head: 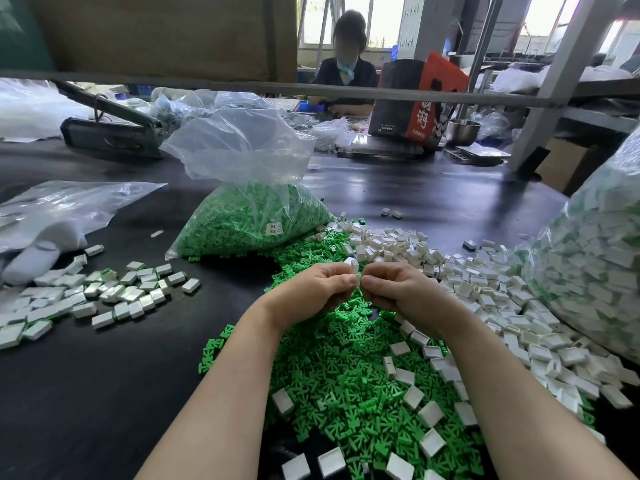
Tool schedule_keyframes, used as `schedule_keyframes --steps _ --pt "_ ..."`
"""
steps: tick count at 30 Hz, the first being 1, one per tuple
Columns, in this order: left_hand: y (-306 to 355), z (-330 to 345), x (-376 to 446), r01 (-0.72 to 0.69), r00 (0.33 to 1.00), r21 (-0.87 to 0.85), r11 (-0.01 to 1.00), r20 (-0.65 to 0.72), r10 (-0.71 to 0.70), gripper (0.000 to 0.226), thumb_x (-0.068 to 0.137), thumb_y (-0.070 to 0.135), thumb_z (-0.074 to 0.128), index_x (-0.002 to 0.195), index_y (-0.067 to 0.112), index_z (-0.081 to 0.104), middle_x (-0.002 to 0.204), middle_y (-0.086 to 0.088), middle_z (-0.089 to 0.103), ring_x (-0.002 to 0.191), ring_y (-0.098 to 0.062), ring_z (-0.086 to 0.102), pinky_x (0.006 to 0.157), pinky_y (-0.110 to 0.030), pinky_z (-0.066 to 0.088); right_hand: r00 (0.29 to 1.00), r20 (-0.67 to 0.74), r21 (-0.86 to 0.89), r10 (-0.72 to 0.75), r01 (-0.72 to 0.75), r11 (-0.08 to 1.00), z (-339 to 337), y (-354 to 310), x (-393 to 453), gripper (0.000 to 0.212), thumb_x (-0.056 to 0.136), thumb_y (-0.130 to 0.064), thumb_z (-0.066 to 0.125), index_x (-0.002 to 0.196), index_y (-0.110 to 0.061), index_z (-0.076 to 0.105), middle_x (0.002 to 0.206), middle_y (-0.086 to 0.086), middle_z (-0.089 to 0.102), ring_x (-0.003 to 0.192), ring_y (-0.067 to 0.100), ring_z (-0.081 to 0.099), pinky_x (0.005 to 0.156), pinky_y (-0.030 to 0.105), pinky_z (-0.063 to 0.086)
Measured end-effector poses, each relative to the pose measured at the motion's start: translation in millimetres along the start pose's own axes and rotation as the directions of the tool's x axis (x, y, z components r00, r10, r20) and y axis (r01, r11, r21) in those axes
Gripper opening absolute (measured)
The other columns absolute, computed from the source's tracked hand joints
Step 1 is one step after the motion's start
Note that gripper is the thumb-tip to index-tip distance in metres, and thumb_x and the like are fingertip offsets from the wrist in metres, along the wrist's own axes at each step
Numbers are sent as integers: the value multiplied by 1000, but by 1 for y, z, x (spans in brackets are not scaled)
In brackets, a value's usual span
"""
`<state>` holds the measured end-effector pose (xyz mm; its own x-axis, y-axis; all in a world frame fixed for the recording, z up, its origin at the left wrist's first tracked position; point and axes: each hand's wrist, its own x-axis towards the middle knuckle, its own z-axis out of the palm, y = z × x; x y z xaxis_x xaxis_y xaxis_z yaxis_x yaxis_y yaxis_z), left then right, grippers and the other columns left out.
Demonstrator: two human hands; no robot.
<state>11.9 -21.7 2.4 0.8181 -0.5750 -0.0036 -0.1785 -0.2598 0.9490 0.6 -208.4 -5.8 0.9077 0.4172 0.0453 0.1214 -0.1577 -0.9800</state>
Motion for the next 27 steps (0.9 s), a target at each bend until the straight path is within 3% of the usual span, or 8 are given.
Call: schedule_keyframes --steps 3,8,12,16,21,27 --pt "0 -1 -1 11 1000 12 1000 10 -11 26 102 15 44 76 13 47 64 3 41 56 -8 35 53 -18 30 1000 1 -24 7 -7 1000 0 1 1 20 98 -10 54 81 -13 65 65 -8 53 60 3 47 63 25 49" --pt "2 -2 -3 13 1000 39 999 24 -14 21 103 15 43 85 6 49 69 -4 39 62 -13 33 58 -25 28 1000 -12 -60 12 -12 998 1 1 0 16 98 -10 54 85 -7 63 67 -5 50 65 9 45 69 33 44" --pt "4 -2 -5 11 999 63 998 43 -14 22 103 15 43 82 8 48 68 -1 40 60 -10 34 59 -22 31 1000 -27 -134 3 -6 991 1 -1 -2 19 99 -8 53 89 8 58 70 1 49 71 22 42 72 39 39" --pt "4 -3 -4 8 999 65 998 39 -10 23 103 15 44 81 10 48 67 1 40 61 -9 35 59 -21 32 999 -36 -175 -8 2 985 3 -2 -3 22 99 -8 52 91 12 54 71 6 47 73 24 39 72 42 38" --pt "3 -4 -2 -7 1000 103 995 29 4 24 103 16 46 80 13 50 67 4 42 60 -7 36 59 -20 32 999 -50 -179 0 -9 984 3 -2 -2 22 99 -8 52 91 12 54 72 7 46 72 24 39 75 44 39" --pt "4 -5 -2 -2 999 96 995 46 -3 26 103 15 46 77 17 49 66 7 41 56 -2 37 56 -15 33 999 -39 -129 10 -15 992 5 -3 -1 15 99 -5 50 87 -1 59 70 2 48 74 22 42 73 39 41"
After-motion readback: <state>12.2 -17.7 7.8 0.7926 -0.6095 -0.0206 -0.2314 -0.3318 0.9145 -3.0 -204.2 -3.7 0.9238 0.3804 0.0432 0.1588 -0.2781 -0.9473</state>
